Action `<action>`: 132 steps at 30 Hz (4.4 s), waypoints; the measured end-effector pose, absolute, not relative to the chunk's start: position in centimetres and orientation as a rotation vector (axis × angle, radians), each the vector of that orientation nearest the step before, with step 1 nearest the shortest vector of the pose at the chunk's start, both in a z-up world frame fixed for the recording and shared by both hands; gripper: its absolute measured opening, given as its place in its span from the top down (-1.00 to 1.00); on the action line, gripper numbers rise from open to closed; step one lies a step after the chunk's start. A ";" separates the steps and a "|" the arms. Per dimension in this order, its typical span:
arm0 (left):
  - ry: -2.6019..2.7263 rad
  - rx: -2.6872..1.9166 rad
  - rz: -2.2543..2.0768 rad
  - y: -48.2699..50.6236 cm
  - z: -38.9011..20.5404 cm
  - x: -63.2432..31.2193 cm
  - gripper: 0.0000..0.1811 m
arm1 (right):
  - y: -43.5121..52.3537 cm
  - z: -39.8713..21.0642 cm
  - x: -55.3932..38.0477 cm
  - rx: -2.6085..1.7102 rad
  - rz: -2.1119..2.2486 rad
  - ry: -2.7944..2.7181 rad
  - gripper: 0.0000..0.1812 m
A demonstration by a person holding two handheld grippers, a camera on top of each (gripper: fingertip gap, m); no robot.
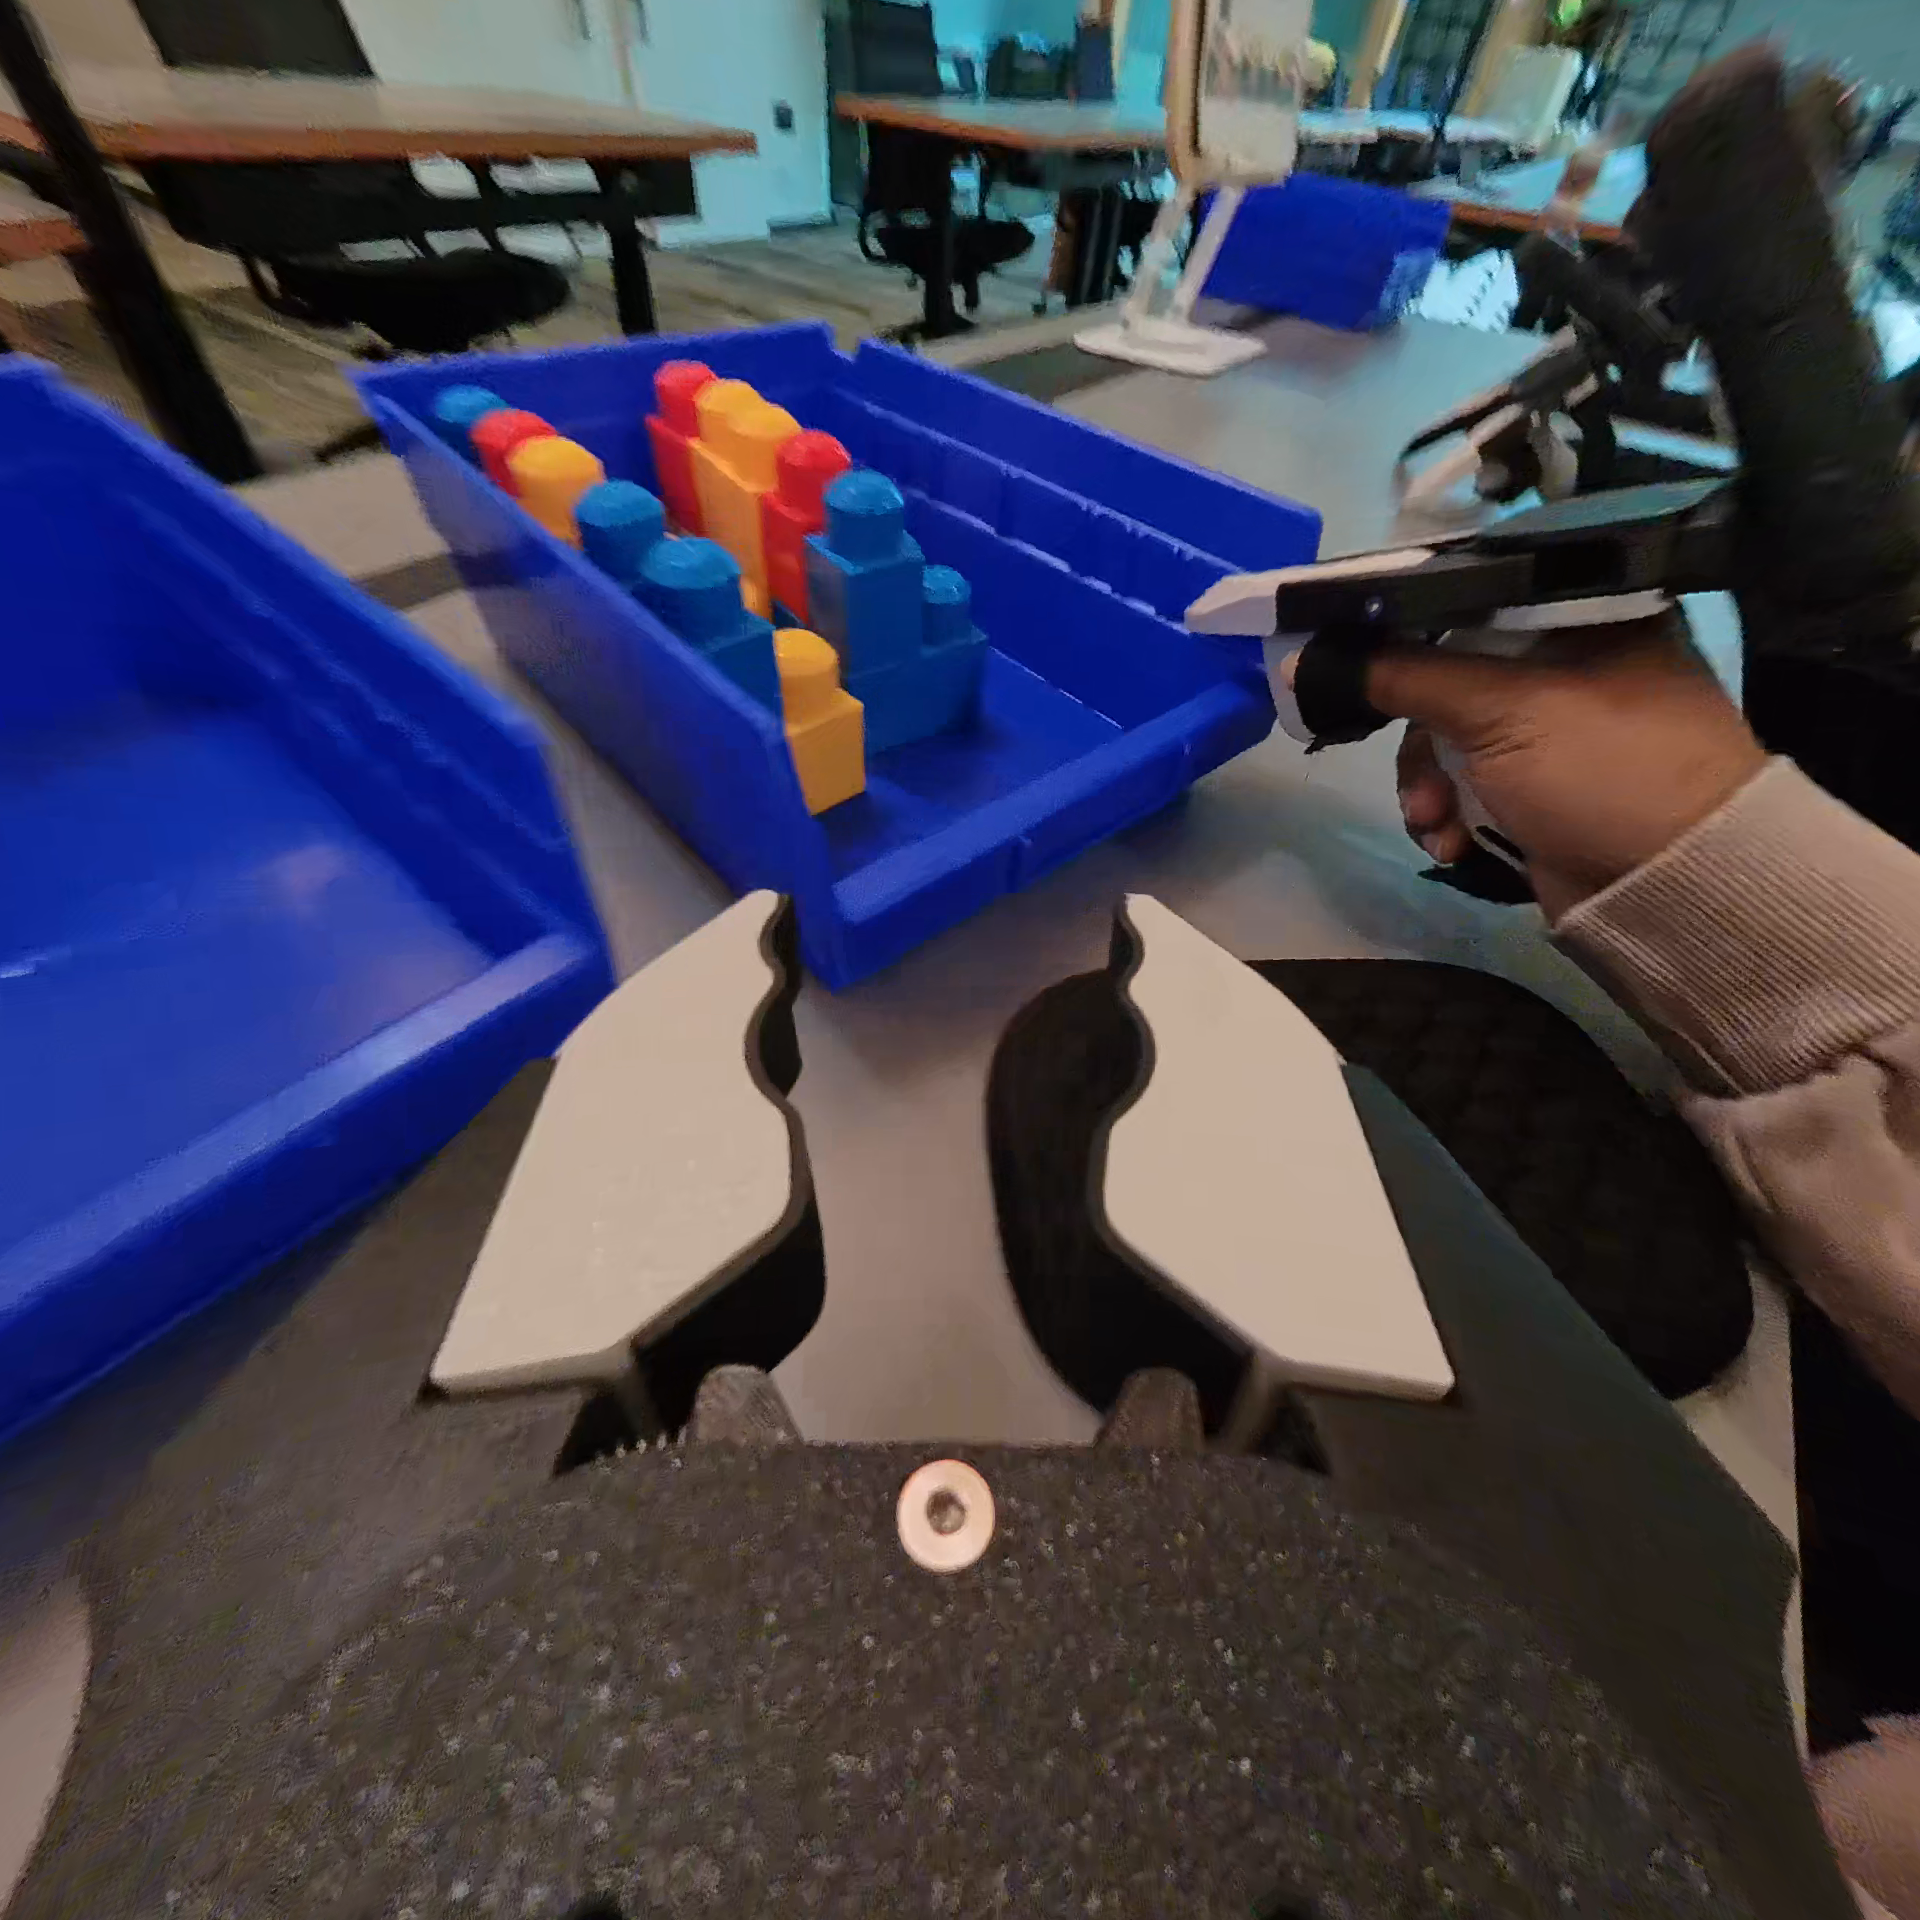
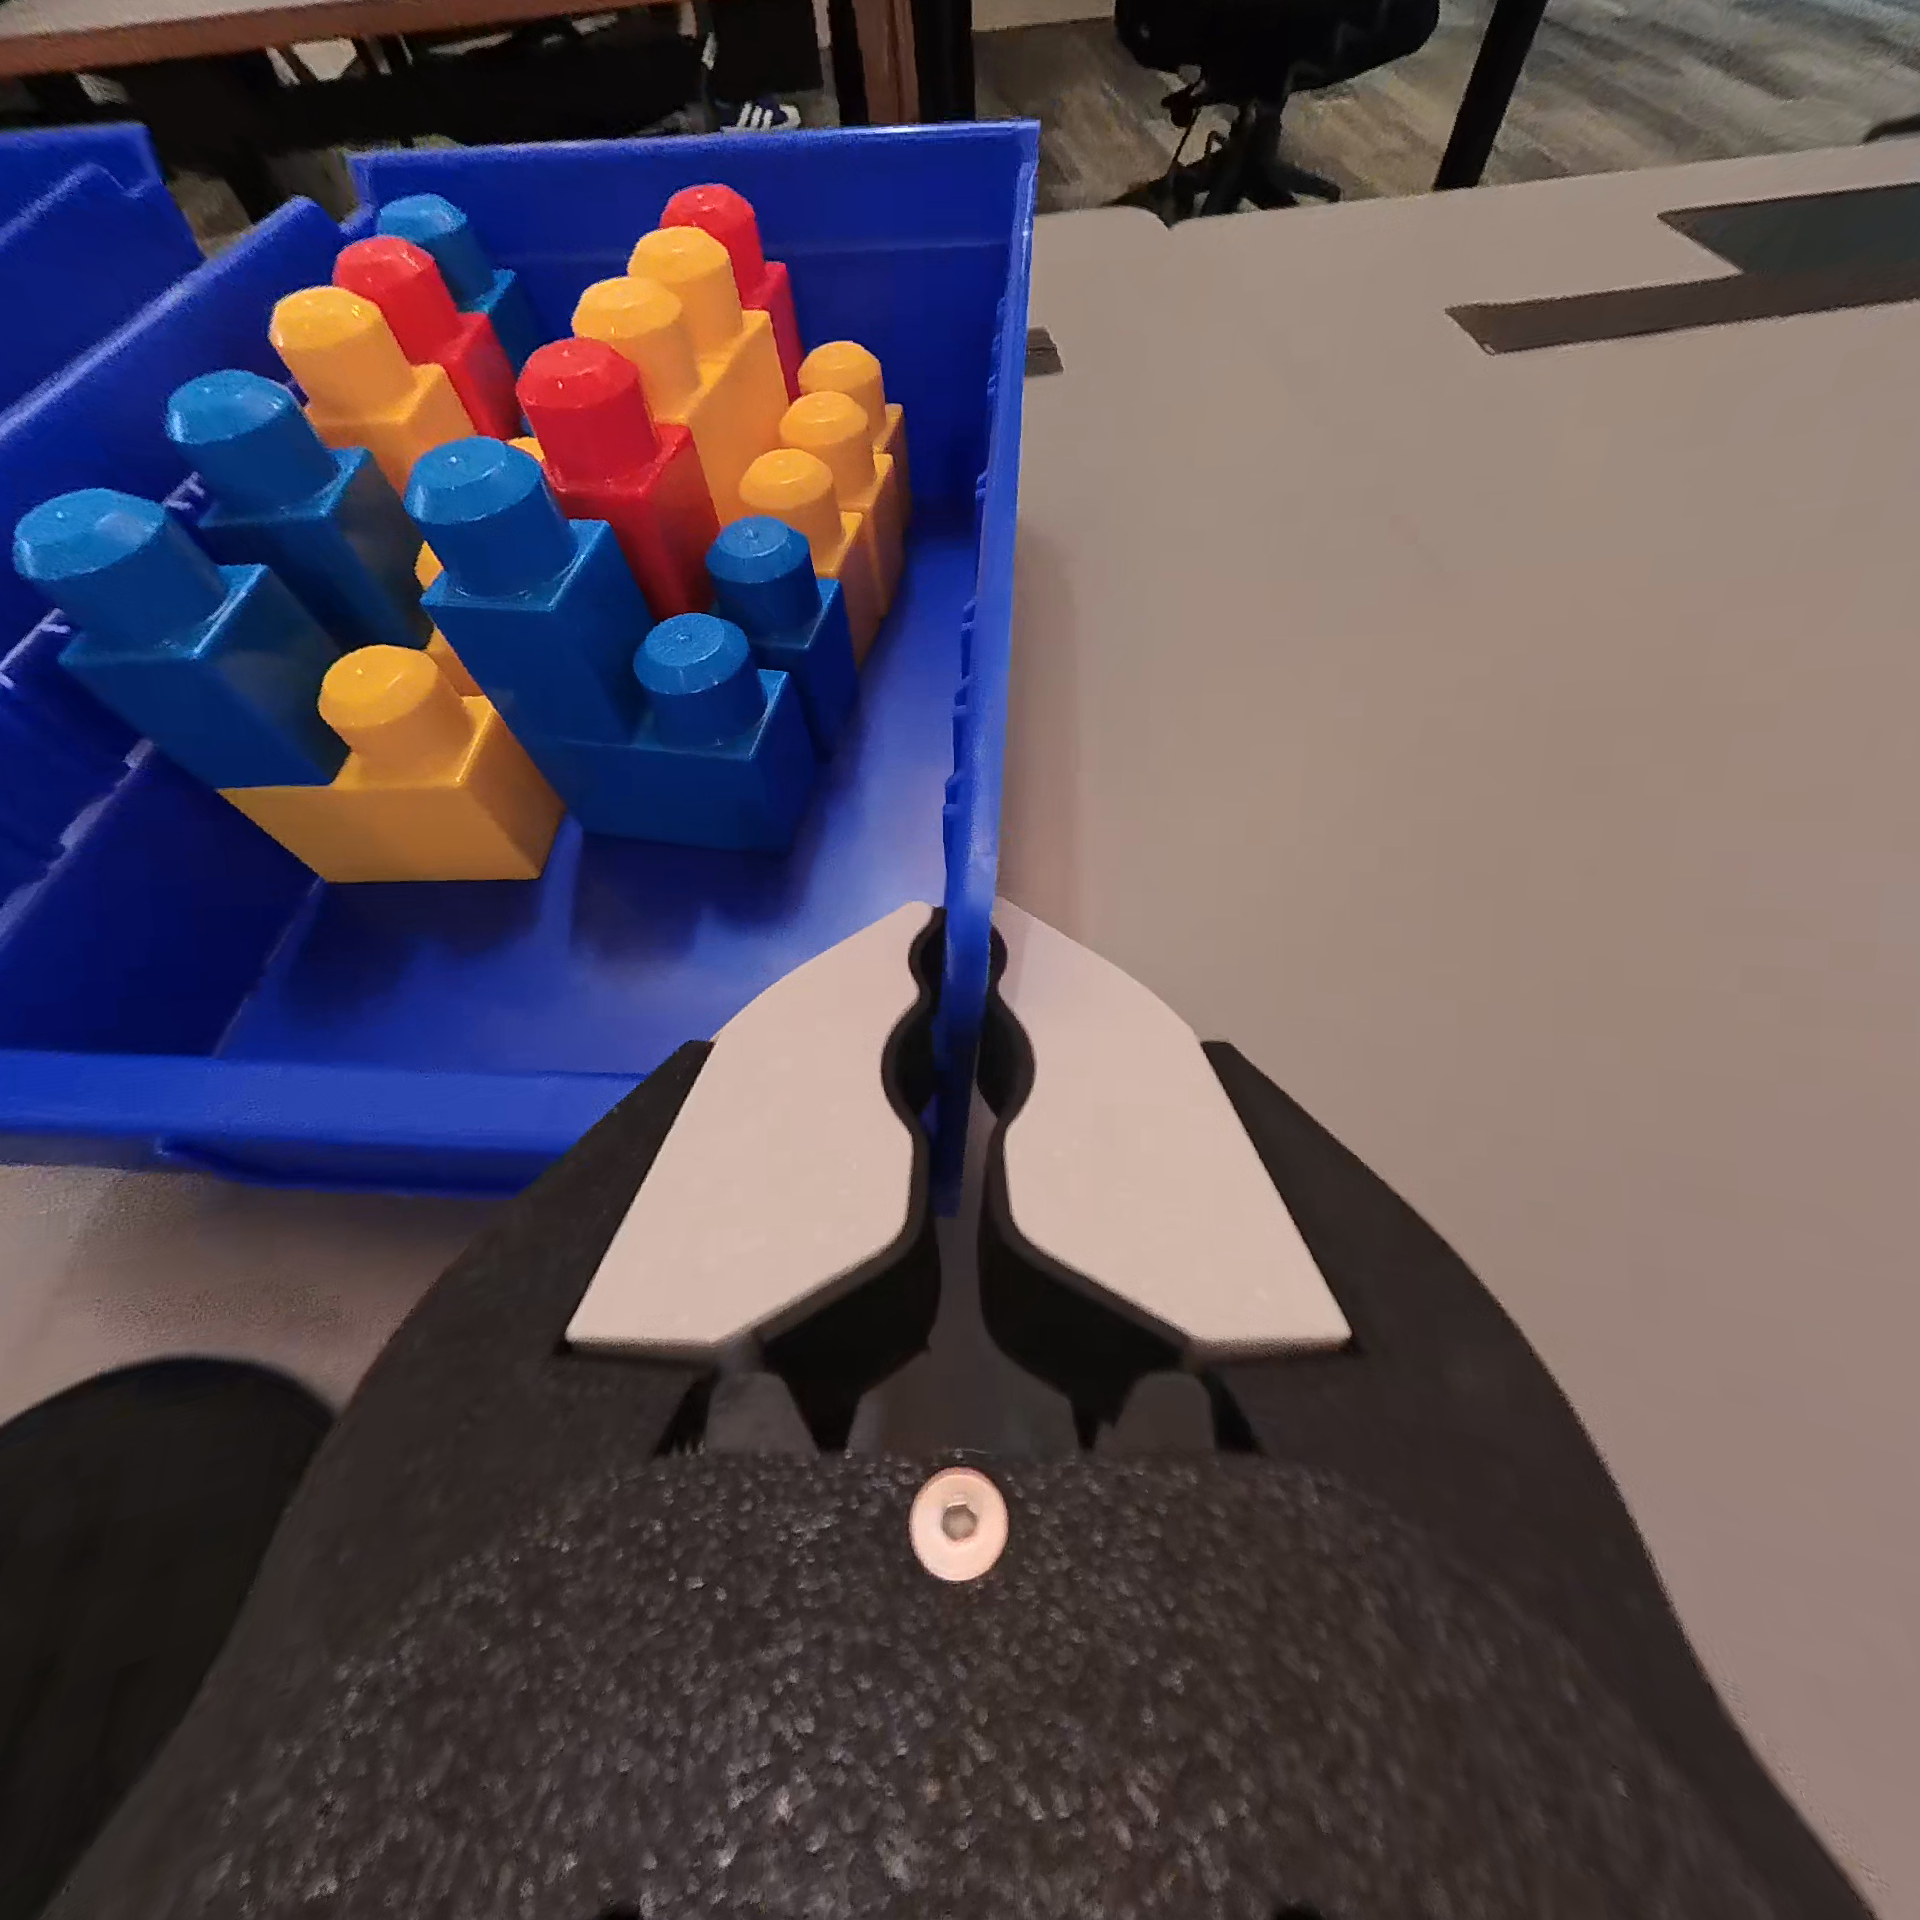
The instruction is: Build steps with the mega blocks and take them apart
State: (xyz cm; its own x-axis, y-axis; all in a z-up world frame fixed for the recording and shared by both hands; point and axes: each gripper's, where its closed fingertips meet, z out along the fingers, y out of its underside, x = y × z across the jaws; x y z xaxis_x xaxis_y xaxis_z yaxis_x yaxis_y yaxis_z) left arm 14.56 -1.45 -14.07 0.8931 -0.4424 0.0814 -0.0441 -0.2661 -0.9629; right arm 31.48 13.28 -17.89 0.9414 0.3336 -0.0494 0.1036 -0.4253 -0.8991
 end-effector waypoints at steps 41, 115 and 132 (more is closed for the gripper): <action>0.266 -1.755 -0.382 -3.4 -13.4 15.9 0.36 | 6.3 -13.2 32.7 -1.874 0.527 -0.163 0.96; -0.635 -1.755 0.510 -17.9 -16.9 -36.5 0.88 | 7.0 -10.5 5.5 -1.837 0.587 -0.886 0.26; -0.572 -1.741 0.483 -17.8 -16.7 -35.7 0.81 | 10.4 -17.6 15.4 -2.071 0.433 -0.529 0.97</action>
